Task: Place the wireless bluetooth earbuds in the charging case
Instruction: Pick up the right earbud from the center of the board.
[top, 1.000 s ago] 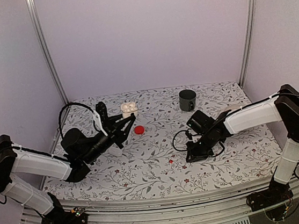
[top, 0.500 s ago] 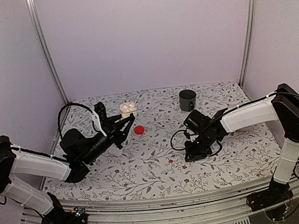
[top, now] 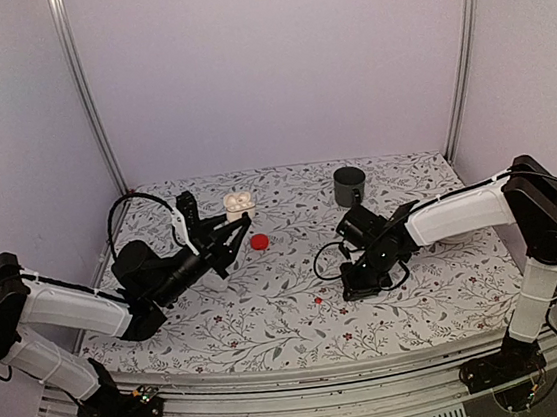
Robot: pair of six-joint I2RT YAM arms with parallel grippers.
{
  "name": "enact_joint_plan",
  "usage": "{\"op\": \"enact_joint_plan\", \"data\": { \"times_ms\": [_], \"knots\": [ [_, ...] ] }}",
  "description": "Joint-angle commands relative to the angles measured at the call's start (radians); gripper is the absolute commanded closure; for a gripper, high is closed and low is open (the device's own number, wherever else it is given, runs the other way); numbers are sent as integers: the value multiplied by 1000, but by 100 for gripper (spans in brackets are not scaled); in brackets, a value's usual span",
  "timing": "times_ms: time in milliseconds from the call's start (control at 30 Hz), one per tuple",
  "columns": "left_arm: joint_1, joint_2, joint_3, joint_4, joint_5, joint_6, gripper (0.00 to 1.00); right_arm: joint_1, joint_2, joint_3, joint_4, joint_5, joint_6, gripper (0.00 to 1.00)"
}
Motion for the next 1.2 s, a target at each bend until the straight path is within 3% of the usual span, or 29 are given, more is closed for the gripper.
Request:
{"op": "enact_joint_plan", "data": {
  "times_ms": [0, 367, 767, 933, 1167],
  "knots": [
    [7, -24, -11, 6, -4, 1, 100, 7, -3, 5, -14, 32, 5, 89],
    [8, 14, -8, 21, -1, -4, 100, -3, -98, -52, 81, 58, 44, 90],
    [22, 166, 6, 173, 111, 25, 100, -18, -257, -77, 171, 125, 32, 90],
    [33, 257, 29, 269, 205, 113, 100, -26, -335, -62, 201, 144, 6, 89],
    [75, 438, 70, 583, 464, 223, 100, -29, -414, 3, 222, 148, -50, 89]
  ]
}}
